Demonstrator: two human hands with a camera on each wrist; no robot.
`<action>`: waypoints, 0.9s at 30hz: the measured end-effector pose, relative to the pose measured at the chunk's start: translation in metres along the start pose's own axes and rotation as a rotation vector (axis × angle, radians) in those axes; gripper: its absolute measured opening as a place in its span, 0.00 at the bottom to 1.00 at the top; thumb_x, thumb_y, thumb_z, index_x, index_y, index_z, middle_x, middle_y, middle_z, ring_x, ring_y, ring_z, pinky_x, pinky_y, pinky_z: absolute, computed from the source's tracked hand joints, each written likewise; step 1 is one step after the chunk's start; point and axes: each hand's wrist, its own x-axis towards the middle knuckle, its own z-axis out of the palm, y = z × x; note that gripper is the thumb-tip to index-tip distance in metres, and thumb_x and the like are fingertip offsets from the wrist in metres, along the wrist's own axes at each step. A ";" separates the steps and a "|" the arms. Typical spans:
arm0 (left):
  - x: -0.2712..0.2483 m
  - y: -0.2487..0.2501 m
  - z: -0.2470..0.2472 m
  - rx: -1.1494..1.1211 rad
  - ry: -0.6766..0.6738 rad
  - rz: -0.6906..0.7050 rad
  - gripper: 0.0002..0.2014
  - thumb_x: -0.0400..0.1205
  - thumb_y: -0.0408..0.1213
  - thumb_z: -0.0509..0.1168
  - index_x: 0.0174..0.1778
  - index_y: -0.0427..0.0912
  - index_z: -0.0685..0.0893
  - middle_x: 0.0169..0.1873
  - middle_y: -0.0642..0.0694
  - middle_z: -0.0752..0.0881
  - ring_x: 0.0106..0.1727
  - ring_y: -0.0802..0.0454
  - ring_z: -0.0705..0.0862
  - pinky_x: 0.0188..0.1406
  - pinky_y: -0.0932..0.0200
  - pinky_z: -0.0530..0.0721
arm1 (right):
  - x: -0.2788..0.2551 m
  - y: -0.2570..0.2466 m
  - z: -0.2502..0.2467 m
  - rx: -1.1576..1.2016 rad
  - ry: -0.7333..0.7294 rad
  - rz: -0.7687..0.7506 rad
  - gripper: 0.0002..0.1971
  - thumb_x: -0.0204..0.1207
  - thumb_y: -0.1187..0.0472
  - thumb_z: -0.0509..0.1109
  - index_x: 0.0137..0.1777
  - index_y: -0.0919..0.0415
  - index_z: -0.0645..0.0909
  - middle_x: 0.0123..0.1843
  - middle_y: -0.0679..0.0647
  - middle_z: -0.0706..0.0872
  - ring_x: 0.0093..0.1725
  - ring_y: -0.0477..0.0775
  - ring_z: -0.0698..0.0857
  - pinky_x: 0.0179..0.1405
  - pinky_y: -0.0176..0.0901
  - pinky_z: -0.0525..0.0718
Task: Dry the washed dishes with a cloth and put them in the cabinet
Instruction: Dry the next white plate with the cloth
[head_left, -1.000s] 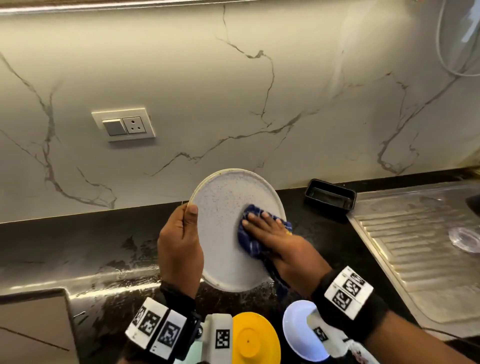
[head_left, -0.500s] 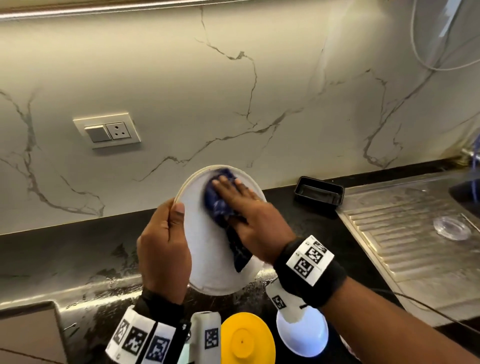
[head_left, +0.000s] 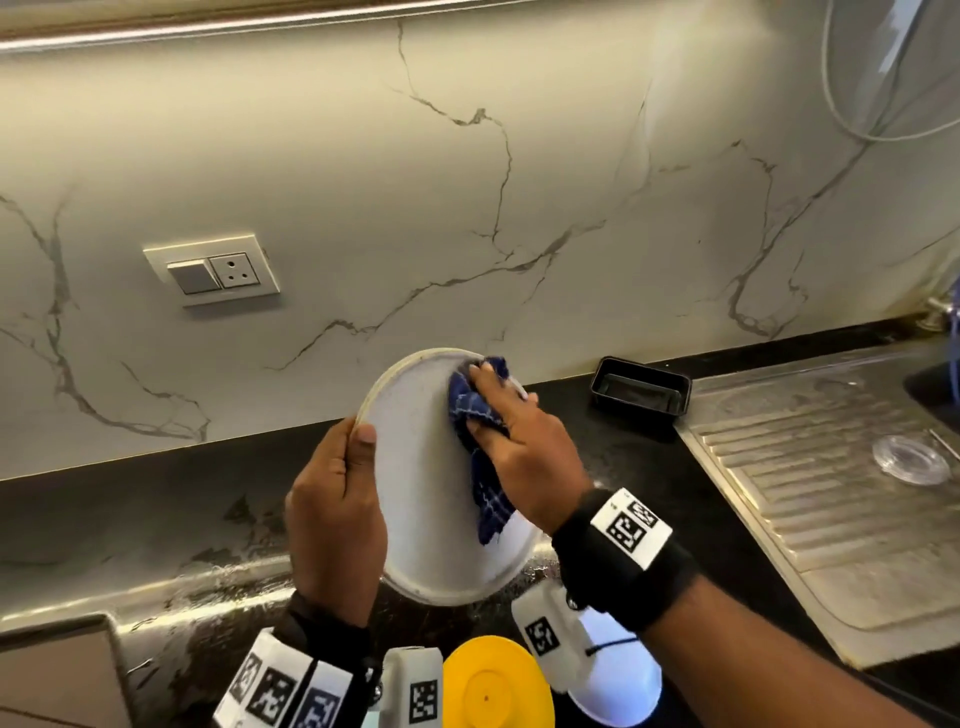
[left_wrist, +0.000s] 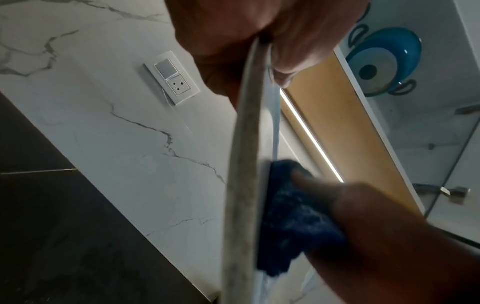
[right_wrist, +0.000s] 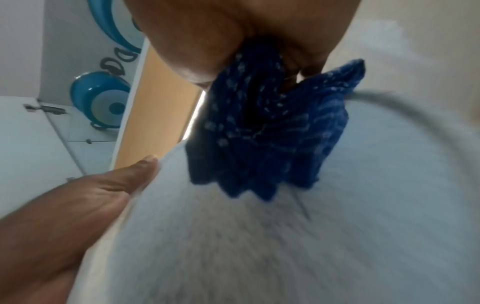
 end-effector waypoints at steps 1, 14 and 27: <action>0.001 0.000 0.001 -0.001 -0.012 -0.012 0.11 0.90 0.46 0.57 0.46 0.52 0.82 0.29 0.52 0.81 0.31 0.53 0.77 0.30 0.48 0.78 | 0.003 -0.007 0.002 -0.058 -0.035 -0.109 0.29 0.86 0.58 0.64 0.85 0.46 0.63 0.87 0.46 0.62 0.88 0.53 0.54 0.85 0.41 0.47; 0.007 -0.011 -0.004 0.021 0.133 0.006 0.17 0.90 0.43 0.61 0.66 0.36 0.86 0.52 0.50 0.88 0.52 0.65 0.84 0.50 0.79 0.79 | 0.005 0.005 0.016 -0.129 -0.049 0.165 0.29 0.88 0.54 0.54 0.88 0.47 0.55 0.89 0.51 0.54 0.88 0.63 0.44 0.85 0.60 0.41; 0.006 -0.012 -0.012 0.010 0.019 -0.035 0.17 0.88 0.55 0.55 0.47 0.53 0.86 0.29 0.59 0.83 0.30 0.59 0.78 0.31 0.64 0.75 | 0.002 -0.013 0.029 -0.066 -0.241 -0.407 0.34 0.82 0.67 0.63 0.86 0.52 0.57 0.86 0.41 0.56 0.87 0.42 0.47 0.86 0.40 0.40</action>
